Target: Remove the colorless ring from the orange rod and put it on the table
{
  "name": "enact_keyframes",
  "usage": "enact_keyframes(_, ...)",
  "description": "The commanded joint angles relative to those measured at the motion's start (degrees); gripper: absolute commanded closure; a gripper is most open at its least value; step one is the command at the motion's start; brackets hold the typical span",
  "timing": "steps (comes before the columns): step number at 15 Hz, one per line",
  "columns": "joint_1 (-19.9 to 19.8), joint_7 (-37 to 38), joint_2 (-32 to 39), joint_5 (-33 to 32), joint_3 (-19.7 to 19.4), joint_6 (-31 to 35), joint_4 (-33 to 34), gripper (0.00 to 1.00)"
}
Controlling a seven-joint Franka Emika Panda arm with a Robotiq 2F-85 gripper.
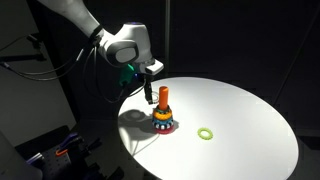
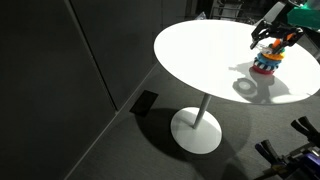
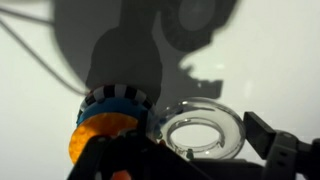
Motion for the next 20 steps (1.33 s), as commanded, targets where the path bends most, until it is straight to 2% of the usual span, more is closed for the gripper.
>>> enact_keyframes(1, 0.4, -2.4, 2.2, 0.8, -0.8, -2.0, 1.4, 0.32)
enact_keyframes(7, 1.2, -2.1, 5.4, -0.2, -1.3, -2.0, 1.4, 0.32)
enact_keyframes(8, 1.5, -1.8, 5.9, -0.6, -1.5, -2.0, 1.4, 0.23)
enact_keyframes(9, 1.8, -1.7, 6.2, -0.8, -1.7, -2.1, 1.4, 0.02)
enact_keyframes(15, 2.7, -1.7, 7.0, -1.6, -3.0, -3.4, 1.4, 0.00)
enact_keyframes(20, 2.9, -1.2, 5.7, -4.1, -4.0, -9.5, 2.5, 0.00)
